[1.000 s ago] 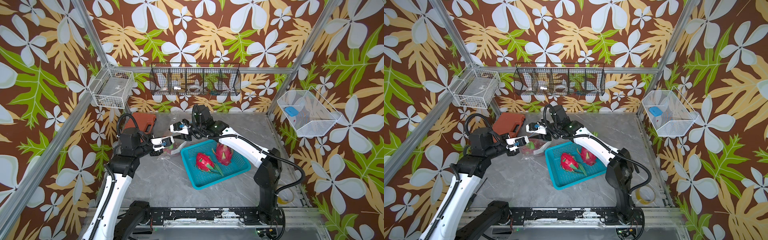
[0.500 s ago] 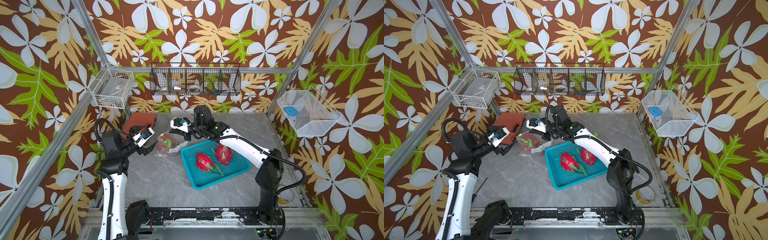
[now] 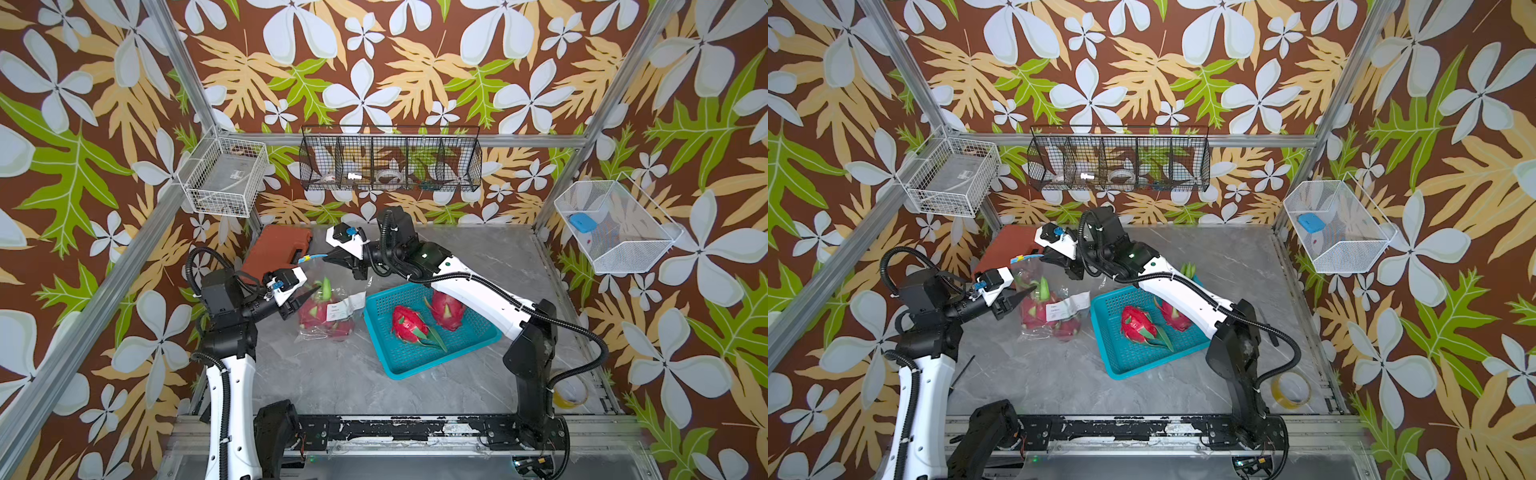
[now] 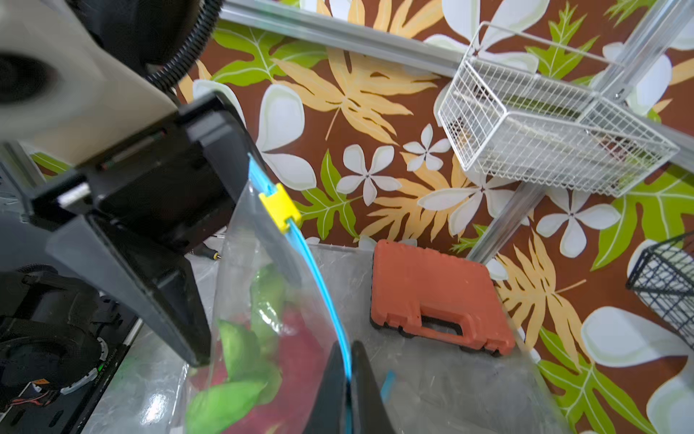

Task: Open the zip-top bag and take out the dragon fruit
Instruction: Pick up the zipper food storage bag at the center of the board.

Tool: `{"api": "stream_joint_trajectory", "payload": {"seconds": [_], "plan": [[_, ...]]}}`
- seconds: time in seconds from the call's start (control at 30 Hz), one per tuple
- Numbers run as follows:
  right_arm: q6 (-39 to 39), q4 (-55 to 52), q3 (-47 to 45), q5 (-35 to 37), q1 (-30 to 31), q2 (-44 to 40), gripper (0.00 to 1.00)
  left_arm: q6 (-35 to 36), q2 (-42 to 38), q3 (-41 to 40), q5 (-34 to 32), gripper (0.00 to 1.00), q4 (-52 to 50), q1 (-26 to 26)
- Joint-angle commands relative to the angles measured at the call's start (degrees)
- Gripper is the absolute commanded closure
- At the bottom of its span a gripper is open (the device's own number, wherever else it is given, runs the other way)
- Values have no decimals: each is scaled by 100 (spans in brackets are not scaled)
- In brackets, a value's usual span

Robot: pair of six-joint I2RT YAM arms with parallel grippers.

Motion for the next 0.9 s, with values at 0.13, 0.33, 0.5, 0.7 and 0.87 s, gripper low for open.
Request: {"api": "stream_joint_trajectory", "payload": {"seconds": [0.13, 0.33, 0.5, 0.7, 0.87], "plan": [[105, -5, -446, 134, -1, -318, 100, 318, -83, -1, -112, 48, -153, 18], [144, -29, -753, 90, -2, -487, 100, 259, -54, 31, 36, 57, -159, 14], [125, 27, -1019, -17, -2, -648, 100, 240, -83, 37, 120, 86, -71, 18], [-133, -56, -1149, -114, 112, -735, 93, 35, -159, -13, 164, 100, 204, 18], [-857, 360, -1591, -64, 408, -990, 64, 160, -153, -23, 172, 100, 81, 14]]}}
